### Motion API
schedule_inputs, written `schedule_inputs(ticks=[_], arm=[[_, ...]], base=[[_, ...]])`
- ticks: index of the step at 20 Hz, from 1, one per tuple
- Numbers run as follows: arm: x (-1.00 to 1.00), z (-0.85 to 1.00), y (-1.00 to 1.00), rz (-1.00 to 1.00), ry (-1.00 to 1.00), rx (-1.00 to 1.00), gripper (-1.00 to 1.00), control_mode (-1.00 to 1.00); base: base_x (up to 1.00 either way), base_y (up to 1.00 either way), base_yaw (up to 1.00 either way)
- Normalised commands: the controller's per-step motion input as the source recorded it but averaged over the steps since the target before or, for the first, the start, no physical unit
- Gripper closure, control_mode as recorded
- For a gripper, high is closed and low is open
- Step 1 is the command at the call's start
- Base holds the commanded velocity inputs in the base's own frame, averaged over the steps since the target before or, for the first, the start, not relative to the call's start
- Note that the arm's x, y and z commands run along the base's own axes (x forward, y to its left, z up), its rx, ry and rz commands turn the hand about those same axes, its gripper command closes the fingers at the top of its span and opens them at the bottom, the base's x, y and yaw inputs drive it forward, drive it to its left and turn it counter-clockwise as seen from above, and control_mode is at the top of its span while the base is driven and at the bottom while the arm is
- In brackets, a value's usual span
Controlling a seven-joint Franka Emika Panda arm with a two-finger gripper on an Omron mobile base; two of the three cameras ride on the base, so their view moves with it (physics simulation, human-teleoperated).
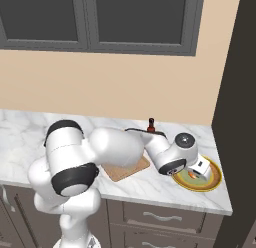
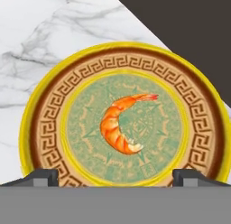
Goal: Pick the shrimp from the plate and place it on the cutting board. Then pick the condiment bottle from the cabinet and place it next to the cutting board.
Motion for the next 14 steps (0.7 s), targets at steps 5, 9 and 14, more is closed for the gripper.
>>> schedule_inputs(ticks=[5,9,14], arm=[[0.07,-0.08,-0.06,0.00,0.00,0.00,-1.00,-1.00],[0.05,-0.09,-0.07,0.00,0.00,0.00,-1.00,-1.00],[0.07,-0.08,-0.08,0.00,0.00,0.01,-1.00,-1.00]], base=[[0.00,0.00,0.00],[0.00,0.00,0.00],[0.00,0.00,0.00]])
